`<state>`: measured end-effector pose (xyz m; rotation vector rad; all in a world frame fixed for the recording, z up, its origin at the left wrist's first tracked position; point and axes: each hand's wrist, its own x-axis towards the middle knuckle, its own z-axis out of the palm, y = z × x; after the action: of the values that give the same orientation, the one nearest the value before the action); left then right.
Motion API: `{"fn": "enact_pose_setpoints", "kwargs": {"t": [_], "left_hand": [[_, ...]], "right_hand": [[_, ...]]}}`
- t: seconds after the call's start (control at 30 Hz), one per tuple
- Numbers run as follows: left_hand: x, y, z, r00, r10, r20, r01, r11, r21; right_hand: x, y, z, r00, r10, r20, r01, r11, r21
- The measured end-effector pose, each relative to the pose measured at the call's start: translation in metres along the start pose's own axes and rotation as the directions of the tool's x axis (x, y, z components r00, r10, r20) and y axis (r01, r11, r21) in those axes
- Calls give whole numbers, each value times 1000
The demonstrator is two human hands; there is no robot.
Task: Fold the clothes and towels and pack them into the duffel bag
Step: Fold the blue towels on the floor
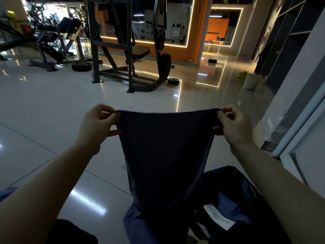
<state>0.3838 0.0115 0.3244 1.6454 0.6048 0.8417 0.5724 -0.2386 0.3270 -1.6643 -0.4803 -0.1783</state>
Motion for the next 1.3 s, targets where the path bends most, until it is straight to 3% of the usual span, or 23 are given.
{"fn": "enact_pose_setpoints", "kwargs": {"t": [0.13,0.37,0.6,0.93,1.3], "left_hand": [[2,2,-6,996,-11,89,20,994,-104],[2,1,-7,985,54,167,-58,998,17],[6,-2,1,994,15,109,-9,999,-53],[8,-7,-8,986,87,140,-94,994,48],[8,-12,-19,990,128,66,-135,984,117]], "right_hand": [[5,10,-7,998,59,0,-59,998,17],[11,17,-22,999,54,6,-53,997,-48],[9,16,-17,996,46,72,-41,997,-67],[11,29,-20,991,86,102,-70,987,-147],[9,22,-12,989,-7,148,45,965,-260]]}}
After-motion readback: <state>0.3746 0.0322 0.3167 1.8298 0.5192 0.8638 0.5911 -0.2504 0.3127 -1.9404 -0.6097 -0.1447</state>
